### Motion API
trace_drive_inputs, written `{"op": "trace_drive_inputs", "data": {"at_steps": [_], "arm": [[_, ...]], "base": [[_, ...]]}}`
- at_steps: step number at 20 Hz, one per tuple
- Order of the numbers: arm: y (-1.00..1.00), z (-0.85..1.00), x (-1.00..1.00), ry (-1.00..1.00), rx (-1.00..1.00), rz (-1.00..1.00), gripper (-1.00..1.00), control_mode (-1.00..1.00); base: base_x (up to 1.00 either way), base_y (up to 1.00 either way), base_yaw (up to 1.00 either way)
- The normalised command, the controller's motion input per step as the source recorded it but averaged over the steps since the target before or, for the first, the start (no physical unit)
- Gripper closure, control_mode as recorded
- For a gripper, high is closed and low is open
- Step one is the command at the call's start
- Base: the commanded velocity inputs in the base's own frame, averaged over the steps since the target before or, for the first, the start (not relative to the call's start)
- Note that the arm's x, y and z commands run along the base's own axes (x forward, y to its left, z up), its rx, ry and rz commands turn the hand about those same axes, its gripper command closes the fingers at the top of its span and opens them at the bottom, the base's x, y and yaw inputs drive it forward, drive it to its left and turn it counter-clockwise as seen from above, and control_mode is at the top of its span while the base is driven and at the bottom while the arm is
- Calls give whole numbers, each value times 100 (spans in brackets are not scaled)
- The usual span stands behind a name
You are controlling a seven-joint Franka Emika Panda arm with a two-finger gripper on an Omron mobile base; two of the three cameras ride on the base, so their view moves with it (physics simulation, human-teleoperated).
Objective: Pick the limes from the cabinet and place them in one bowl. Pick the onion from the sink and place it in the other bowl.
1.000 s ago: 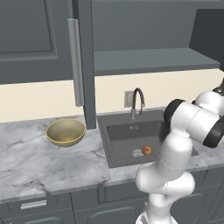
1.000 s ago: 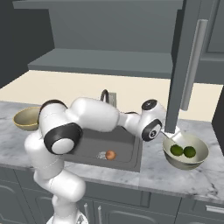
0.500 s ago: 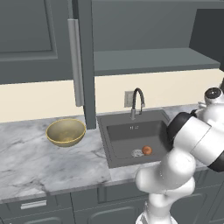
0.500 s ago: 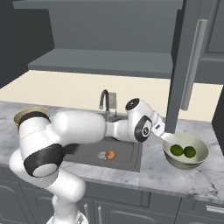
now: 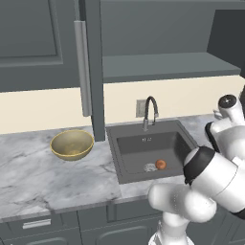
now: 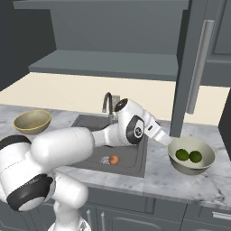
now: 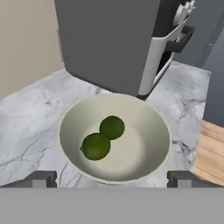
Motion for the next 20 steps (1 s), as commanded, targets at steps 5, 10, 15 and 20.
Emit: {"op": "trace_drive_inputs", "data": {"at_steps": [5, 10, 15, 20], "arm": [[26, 39, -23, 2, 0, 0, -100, -100], [26, 35, -22, 2, 1, 3, -100, -100], [24, 26, -23, 4, 3, 4, -100, -100], [28, 26, -16, 6, 8, 9, -100, -100]], "base": [[0, 0, 0], [0, 0, 0], [0, 0, 0], [0, 0, 0]]}}
